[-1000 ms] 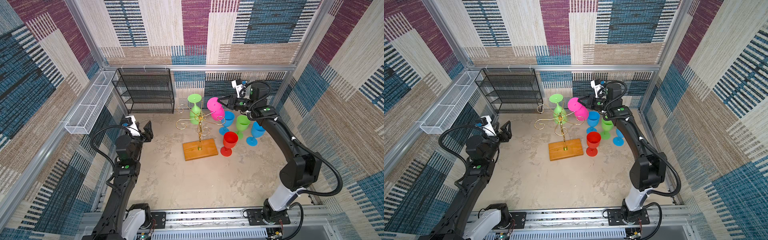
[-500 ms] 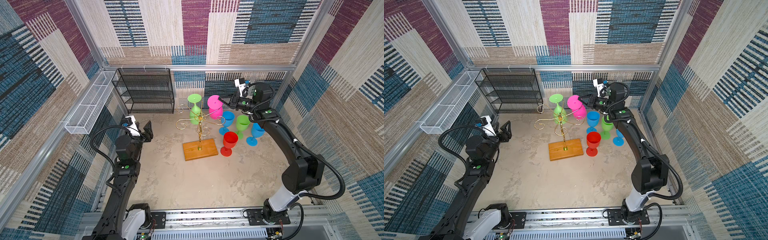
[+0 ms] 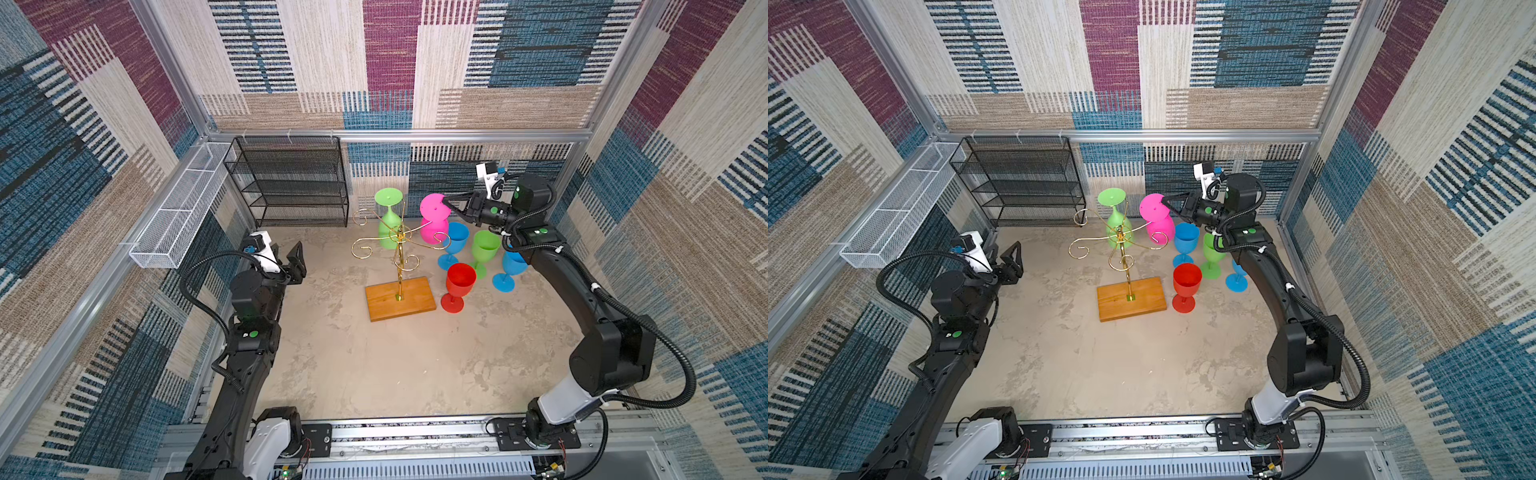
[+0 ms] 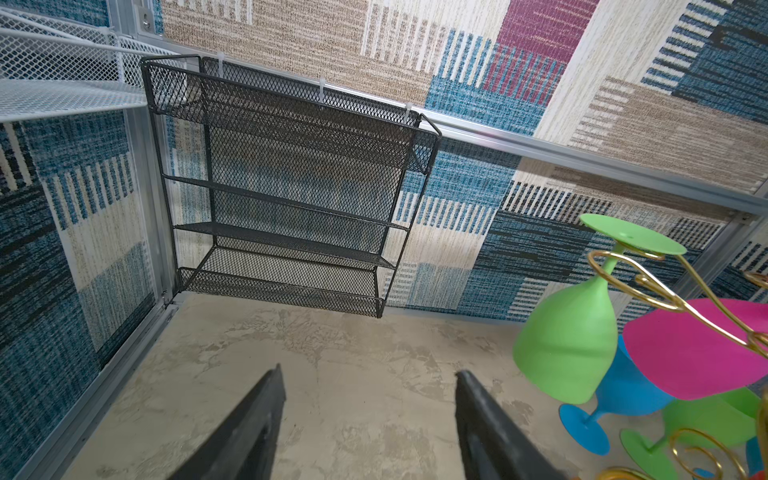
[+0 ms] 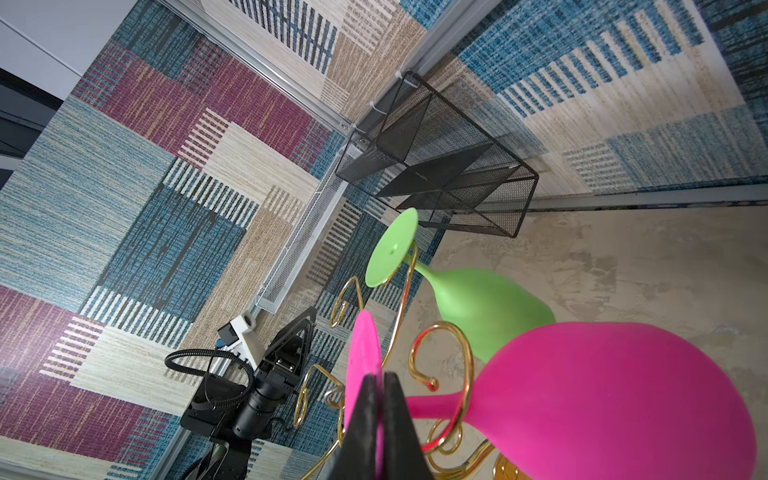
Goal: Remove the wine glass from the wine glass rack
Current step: 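Close the right gripper on the pink glass's foot on the rack arm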
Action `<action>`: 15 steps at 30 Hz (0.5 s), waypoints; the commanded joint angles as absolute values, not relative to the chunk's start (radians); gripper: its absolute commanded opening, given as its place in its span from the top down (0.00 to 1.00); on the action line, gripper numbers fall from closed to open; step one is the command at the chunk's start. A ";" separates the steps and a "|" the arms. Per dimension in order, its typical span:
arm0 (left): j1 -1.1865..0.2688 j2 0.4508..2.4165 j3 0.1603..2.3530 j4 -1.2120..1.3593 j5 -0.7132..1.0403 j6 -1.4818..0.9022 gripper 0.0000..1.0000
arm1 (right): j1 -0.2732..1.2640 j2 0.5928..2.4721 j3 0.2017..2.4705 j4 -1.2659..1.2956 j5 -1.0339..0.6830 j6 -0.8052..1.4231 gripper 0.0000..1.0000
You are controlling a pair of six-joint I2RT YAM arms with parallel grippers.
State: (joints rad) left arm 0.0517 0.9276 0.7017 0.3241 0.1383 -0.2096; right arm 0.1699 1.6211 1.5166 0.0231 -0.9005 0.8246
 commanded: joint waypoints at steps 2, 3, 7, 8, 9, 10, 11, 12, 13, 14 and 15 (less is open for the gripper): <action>0.052 0.925 0.698 0.334 0.146 -0.207 0.33 | 0.172 1.604 1.506 0.085 -0.932 0.852 1.00; 0.052 0.925 0.698 0.333 0.144 -0.207 0.33 | 0.172 1.599 1.504 0.081 -0.934 0.848 1.00; 0.052 0.925 0.698 0.335 0.144 -0.207 0.33 | 0.179 1.589 1.518 0.031 -0.943 0.809 1.00; 0.052 0.925 0.699 0.335 0.146 -0.209 0.33 | 0.182 1.585 1.522 0.015 -0.939 0.797 1.00; 0.052 0.925 0.699 0.336 0.146 -0.209 0.33 | 0.187 1.583 1.525 0.006 -0.938 0.791 1.00; 0.052 0.925 0.698 0.337 0.146 -0.209 0.33 | 0.189 1.582 1.525 0.003 -0.940 0.789 1.00; 0.052 0.926 0.698 0.336 0.146 -0.208 0.33 | 0.195 1.580 1.524 0.000 -0.942 0.787 1.00; 0.052 0.925 0.698 0.337 0.146 -0.208 0.33 | 0.200 1.580 1.527 -0.004 -0.942 0.784 1.00; 0.052 0.926 0.697 0.336 0.147 -0.210 0.33 | 0.206 1.580 1.529 -0.006 -0.940 0.782 1.00; 0.052 0.925 0.697 0.337 0.145 -0.208 0.33 | 0.211 1.581 1.529 -0.006 -0.939 0.781 1.00; 0.052 0.925 0.697 0.336 0.144 -0.209 0.33 | 0.218 1.584 1.531 -0.006 -0.938 0.781 1.00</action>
